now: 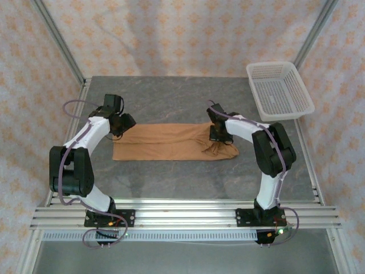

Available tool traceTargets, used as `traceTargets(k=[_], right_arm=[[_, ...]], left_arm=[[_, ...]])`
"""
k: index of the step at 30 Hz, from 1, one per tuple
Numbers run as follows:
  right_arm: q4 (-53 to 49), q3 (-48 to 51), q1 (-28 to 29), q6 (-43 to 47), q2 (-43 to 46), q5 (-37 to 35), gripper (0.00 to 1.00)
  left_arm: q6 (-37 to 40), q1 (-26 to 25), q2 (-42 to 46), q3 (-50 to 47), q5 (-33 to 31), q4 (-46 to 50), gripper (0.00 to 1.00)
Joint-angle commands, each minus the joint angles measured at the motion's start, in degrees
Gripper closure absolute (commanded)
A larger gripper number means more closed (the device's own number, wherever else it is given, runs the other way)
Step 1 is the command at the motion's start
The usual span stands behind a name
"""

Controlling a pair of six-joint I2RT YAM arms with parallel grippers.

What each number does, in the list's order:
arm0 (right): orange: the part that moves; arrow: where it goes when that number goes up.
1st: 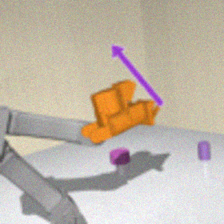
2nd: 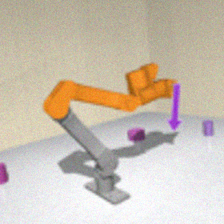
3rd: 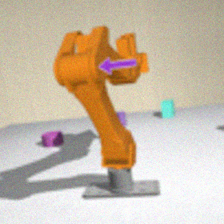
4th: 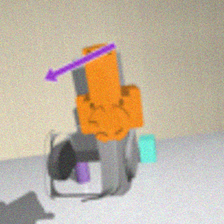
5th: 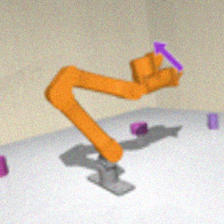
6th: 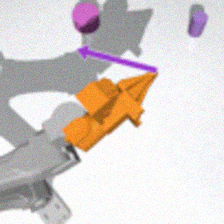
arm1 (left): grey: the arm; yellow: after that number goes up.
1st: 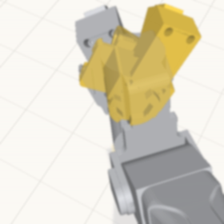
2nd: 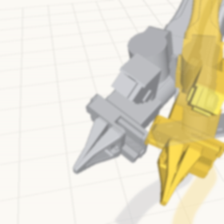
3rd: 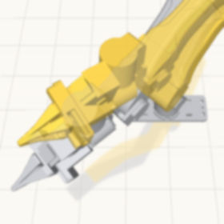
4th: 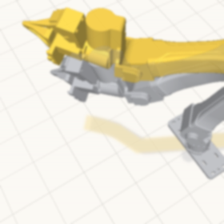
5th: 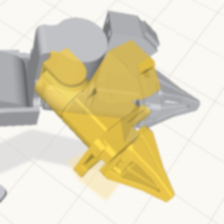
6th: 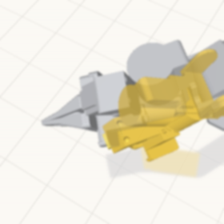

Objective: Fold the inside-out t-shirt

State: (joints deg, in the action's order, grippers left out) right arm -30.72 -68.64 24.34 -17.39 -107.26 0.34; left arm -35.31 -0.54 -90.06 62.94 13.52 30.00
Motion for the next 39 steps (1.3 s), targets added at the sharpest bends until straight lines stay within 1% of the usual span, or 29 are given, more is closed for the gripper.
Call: traceTargets(k=[1,4,5,7,9,12,15,18,20,24,30,34,39], right_arm=[[-4.75,2.97,-3.18,1.71,5.06,-3.33,1.0],[-5.13,5.06,-5.31,2.95,10.02,-3.66,1.0],[-5.49,5.27,-5.5,3.52,11.58,-3.66,1.0],[-5.85,5.37,-5.39,4.11,14.07,-1.91,1.0],[-6.18,5.04,-4.78,3.67,16.21,0.66,1.0],[-7.6,3.45,-1.71,2.51,19.0,-0.13,1.0],[-7.96,1.53,2.65,0.48,21.03,-1.21,1.0],[-8.22,-1.85,7.39,-1.94,21.42,-2.82,1.0],[-7.42,-4.13,10.69,-3.47,21.1,-2.95,1.0],[-6.36,-9.86,16.66,-5.78,17.29,-3.11,1.0],[-7.64,-20.87,23.33,-5.41,6.22,-3.24,1.0],[-8.84,-27.7,26.1,-4.44,-0.97,-3.37,1.0],[-10.77,-36.04,27.92,-3.32,-9.47,-1.94,1.0]], left_arm=[[-3.19,-3.78,2.06,-2.58,1.44,-2.31,0.48],[-6.87,-7.84,2.49,-4.81,1.73,-5.42,0.48],[-8.06,-8.4,2.61,-5.55,2.45,-7.01,0.48],[-8.7,-8.27,2.51,-5.8,3.69,-8.63,0.48],[-6.75,-7.43,1.93,-3.25,3.58,-5.77,0.48],[-4.86,-4.27,2.37,-1.11,5.55,-3.45,0.48],[-4.58,1.06,3.9,-1.58,9.15,-3.23,0.48],[-3.33,6.12,4.58,-1.19,10.11,0.02,0.48],[-3.6,9.02,5.13,-2.28,11.69,0.0,0.48],[-4.07,12.86,6.11,-4.7,13.63,-0.87,0.48],[-3.55,15.11,6.21,-5.36,15.05,-0.57,0.48],[-3.36,15.72,6.74,-5.59,15.22,-0.42,0.48],[-3.36,15.96,7.27,-6.39,15.27,-0.72,0.48]])
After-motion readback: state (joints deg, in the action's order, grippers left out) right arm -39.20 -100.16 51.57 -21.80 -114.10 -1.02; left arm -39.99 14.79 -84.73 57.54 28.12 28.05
